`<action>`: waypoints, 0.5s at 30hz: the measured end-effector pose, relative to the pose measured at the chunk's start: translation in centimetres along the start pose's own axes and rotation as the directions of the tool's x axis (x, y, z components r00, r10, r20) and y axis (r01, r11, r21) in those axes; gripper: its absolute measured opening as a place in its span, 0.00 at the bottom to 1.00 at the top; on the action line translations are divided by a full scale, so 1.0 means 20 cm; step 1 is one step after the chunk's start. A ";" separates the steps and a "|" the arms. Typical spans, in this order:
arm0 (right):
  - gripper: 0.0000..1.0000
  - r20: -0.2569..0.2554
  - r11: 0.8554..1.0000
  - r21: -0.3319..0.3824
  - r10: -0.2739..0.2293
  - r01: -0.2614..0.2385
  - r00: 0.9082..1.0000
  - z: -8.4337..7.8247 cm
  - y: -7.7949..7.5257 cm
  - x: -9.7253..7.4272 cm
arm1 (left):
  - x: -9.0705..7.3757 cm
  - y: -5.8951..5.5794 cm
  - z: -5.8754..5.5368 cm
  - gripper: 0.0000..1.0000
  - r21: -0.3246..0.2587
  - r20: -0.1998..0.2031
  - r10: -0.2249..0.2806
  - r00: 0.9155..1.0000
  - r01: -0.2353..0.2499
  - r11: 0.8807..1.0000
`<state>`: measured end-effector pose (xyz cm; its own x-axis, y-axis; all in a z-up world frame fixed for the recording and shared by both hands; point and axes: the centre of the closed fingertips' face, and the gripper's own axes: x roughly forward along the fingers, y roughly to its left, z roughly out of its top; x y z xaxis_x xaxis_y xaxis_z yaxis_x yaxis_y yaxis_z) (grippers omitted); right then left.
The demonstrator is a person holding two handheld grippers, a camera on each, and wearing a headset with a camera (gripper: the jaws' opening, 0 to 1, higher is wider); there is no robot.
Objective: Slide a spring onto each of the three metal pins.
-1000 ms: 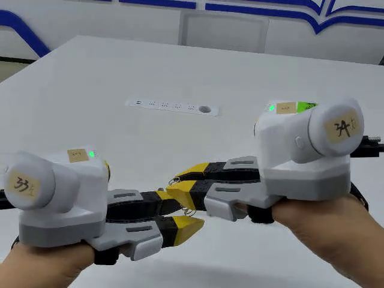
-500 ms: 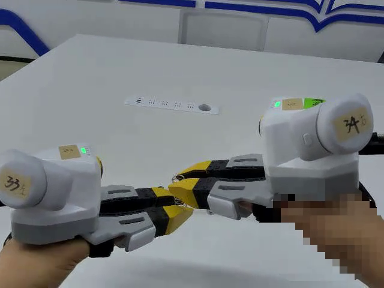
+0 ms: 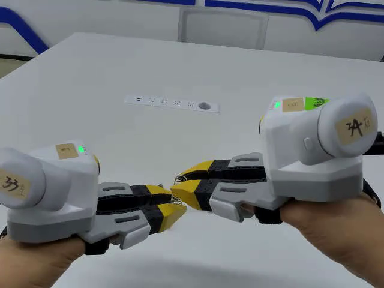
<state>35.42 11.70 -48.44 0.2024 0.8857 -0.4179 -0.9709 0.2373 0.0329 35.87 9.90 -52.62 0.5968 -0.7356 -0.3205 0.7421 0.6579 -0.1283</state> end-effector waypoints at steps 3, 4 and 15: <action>0.11 0.005 1.000 0.000 -0.008 0.008 1.000 0.01 -0.02 0.00 | 0.00 0.01 -0.01 0.19 0.000 -0.007 0.000 1.000 0.000 1.000; 0.11 0.005 1.000 -0.001 -0.012 0.012 1.000 0.01 -0.03 0.00 | 0.00 0.01 -0.01 0.20 0.000 -0.008 -0.001 1.000 0.001 1.000; 0.11 0.010 0.997 0.003 -0.079 0.079 0.997 0.00 -0.16 -0.06 | -0.08 0.06 -0.03 0.31 -0.010 -0.010 0.033 0.999 -0.033 0.999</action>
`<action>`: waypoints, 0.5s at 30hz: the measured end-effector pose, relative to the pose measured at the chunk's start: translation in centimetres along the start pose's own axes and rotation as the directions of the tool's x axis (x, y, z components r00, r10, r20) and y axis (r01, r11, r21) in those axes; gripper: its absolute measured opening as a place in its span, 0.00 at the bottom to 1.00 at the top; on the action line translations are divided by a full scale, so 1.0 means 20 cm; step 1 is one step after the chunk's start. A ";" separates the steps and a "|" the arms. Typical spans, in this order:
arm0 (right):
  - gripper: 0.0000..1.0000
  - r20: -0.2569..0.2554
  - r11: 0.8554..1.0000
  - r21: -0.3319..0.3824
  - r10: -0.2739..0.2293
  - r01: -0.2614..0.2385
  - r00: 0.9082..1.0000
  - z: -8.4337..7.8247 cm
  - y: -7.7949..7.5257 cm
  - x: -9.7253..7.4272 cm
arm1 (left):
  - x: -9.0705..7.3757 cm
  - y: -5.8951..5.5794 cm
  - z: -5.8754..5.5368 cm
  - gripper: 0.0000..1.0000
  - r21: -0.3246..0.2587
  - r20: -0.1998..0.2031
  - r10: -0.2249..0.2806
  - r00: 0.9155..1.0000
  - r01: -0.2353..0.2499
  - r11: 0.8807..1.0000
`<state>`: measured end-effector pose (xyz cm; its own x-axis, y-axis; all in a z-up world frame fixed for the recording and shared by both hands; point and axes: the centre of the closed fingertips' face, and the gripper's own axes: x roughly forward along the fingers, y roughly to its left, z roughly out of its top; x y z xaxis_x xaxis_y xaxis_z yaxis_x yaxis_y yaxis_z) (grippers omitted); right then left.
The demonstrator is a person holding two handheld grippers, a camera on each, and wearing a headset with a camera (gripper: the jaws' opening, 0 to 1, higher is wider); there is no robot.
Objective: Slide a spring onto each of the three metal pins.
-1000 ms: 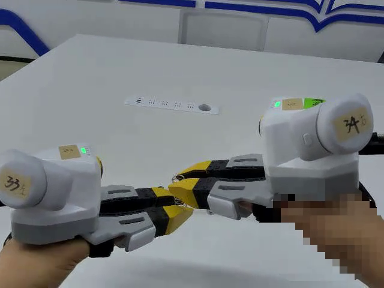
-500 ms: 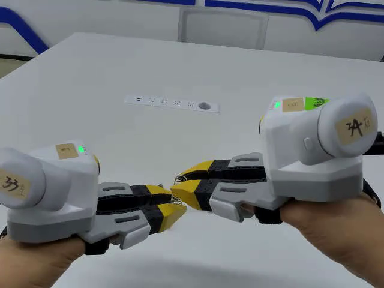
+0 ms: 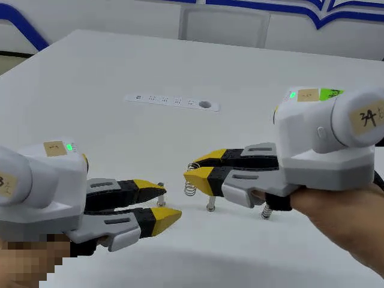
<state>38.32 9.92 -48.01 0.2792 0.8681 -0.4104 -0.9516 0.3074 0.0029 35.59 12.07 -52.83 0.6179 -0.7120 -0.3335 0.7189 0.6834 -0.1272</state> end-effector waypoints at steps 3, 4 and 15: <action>0.11 0.004 1.000 0.001 -0.026 0.026 1.000 0.00 -0.05 -0.01 | -0.03 0.02 0.00 0.36 -0.001 0.006 0.015 1.000 -0.015 1.000; 0.11 0.004 0.999 0.001 -0.034 0.034 0.999 0.00 -0.06 -0.02 | -0.04 0.02 0.00 0.37 -0.001 0.008 0.017 1.000 -0.017 1.000; 0.11 0.003 0.994 0.023 -0.109 0.109 0.994 -0.05 -0.21 -0.03 | -0.12 0.06 0.06 0.50 0.014 0.026 0.042 0.999 -0.042 0.999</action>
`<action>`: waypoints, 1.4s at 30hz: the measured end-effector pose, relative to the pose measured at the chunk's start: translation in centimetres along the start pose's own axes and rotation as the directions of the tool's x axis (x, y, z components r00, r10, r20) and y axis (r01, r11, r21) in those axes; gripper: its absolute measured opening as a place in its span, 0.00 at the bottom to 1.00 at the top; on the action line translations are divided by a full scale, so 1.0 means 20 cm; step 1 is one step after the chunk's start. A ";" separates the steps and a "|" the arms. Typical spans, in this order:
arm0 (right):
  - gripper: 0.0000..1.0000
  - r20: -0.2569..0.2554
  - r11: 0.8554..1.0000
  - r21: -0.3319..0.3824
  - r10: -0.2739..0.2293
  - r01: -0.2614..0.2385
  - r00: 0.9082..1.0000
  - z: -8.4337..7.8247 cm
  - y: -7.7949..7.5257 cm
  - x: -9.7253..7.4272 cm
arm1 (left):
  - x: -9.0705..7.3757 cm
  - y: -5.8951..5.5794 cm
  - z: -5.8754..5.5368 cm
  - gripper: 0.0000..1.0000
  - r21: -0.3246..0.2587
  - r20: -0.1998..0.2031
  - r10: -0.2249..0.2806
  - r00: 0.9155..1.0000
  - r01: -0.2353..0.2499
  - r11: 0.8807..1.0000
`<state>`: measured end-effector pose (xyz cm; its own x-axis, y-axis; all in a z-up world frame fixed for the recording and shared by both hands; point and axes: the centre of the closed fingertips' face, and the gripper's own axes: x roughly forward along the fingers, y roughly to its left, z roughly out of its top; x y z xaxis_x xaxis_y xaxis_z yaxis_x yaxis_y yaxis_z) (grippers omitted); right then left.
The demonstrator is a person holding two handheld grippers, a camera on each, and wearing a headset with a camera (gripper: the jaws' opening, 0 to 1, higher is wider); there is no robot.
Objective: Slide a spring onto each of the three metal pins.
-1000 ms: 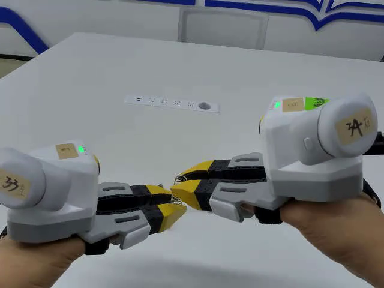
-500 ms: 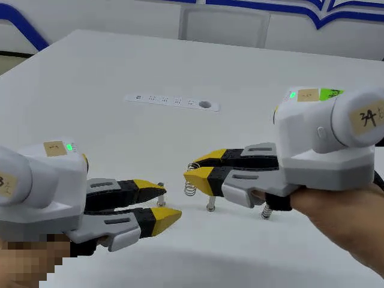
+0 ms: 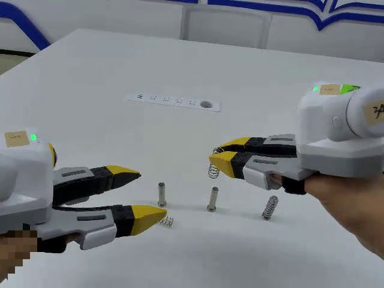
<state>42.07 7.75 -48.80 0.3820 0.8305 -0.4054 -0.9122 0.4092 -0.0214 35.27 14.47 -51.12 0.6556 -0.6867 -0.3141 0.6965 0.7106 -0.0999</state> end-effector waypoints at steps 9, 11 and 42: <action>0.11 -0.016 0.999 0.030 -0.025 0.026 1.000 -0.07 -0.09 0.05 | -0.06 0.05 0.00 0.54 -0.001 0.017 0.022 1.000 -0.022 1.000; 0.11 -0.022 0.999 0.038 -0.029 0.030 0.999 -0.09 -0.11 0.07 | -0.06 0.06 -0.01 0.55 -0.006 0.017 0.025 1.000 -0.025 1.000; 0.11 -0.094 0.996 0.087 -0.029 0.037 0.995 -0.33 -0.17 0.21 | -0.05 0.07 -0.10 0.59 -0.022 -0.010 0.023 1.000 -0.024 0.999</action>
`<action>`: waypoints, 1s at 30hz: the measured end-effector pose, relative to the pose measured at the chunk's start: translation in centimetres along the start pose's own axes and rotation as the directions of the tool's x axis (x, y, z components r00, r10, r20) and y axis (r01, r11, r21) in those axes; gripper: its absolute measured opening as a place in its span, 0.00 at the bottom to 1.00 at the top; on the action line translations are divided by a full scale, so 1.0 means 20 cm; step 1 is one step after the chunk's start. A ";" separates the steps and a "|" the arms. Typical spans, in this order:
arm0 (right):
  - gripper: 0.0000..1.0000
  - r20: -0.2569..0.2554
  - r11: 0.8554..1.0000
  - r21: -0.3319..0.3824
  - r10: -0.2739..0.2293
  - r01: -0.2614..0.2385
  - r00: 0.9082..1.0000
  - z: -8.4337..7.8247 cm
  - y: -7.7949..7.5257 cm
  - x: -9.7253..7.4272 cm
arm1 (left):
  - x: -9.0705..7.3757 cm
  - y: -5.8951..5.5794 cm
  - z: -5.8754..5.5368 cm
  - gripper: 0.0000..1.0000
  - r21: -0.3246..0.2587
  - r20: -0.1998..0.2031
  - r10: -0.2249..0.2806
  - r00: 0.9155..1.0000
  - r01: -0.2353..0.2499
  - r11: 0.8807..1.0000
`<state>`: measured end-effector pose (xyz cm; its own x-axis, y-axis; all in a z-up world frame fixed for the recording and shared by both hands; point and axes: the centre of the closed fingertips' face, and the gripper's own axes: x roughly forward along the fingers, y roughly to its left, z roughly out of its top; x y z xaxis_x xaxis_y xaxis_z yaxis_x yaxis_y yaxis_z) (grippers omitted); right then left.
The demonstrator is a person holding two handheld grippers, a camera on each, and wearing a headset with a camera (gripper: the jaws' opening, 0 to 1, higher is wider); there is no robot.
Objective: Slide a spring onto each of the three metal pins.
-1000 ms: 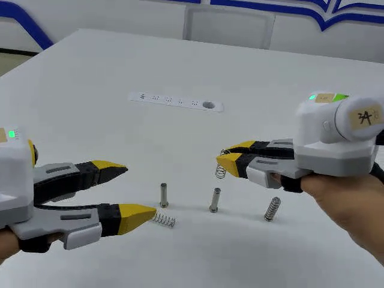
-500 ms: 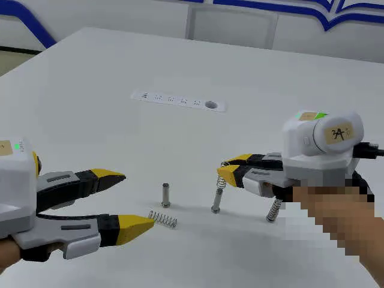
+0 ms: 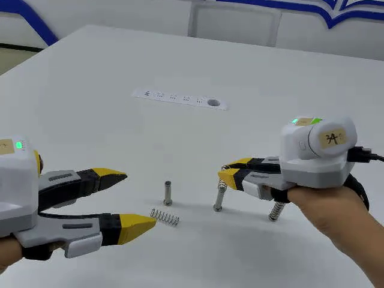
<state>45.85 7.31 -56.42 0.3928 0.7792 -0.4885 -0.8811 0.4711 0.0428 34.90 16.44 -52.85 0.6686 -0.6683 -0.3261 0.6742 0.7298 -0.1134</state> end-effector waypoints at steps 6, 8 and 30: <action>0.11 -0.011 1.000 0.009 0.000 0.000 1.000 -0.04 0.00 0.02 | 0.00 0.00 0.00 0.59 -0.002 0.001 0.002 1.000 -0.002 1.000; 0.11 -0.014 1.000 0.009 0.000 0.000 1.000 -0.05 0.00 0.02 | 0.00 0.00 0.00 0.59 -0.002 0.001 0.002 1.000 -0.002 1.000; 0.12 -0.104 1.000 -0.005 -0.006 0.006 0.995 -0.23 -0.01 0.10 | -0.01 0.01 0.00 0.58 -0.004 0.000 0.007 1.000 -0.007 1.000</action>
<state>45.63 6.96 -61.43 0.3687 0.7287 -0.5771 -0.8799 0.4737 0.0360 34.86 16.62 -52.81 0.6732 -0.6633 -0.3267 0.6683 0.7349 -0.1150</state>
